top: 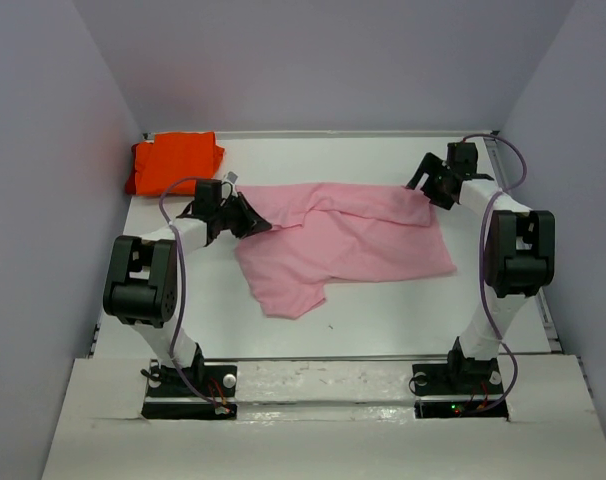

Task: Fold and stack the t-shirts
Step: Fold the flattened tshirt in 1/3 of the way

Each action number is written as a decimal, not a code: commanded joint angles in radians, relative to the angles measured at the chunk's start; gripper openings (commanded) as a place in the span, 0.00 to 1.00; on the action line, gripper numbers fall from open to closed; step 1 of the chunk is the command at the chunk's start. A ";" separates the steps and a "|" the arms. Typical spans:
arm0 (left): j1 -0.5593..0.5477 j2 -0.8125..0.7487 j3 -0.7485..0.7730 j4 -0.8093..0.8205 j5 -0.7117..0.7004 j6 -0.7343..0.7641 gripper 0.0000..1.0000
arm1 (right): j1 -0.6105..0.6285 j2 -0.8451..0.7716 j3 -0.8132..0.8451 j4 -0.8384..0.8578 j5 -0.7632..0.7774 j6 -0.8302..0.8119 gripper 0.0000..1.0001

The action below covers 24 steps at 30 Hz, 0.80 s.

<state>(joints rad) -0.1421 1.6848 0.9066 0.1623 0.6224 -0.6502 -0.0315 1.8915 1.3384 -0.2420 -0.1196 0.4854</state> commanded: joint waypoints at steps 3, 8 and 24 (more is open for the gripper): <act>0.001 -0.017 -0.028 0.063 -0.020 0.003 0.36 | 0.001 -0.046 0.041 0.023 0.017 -0.024 0.88; 0.001 -0.031 -0.054 0.057 -0.026 0.018 0.99 | 0.001 -0.048 0.042 0.020 0.021 -0.030 0.88; 0.001 -0.109 0.284 -0.161 -0.177 0.126 0.99 | 0.019 -0.022 0.139 0.004 -0.057 -0.044 0.88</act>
<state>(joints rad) -0.1421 1.6039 1.0779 0.0475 0.4862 -0.5816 -0.0292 1.8915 1.4025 -0.2520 -0.1406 0.4614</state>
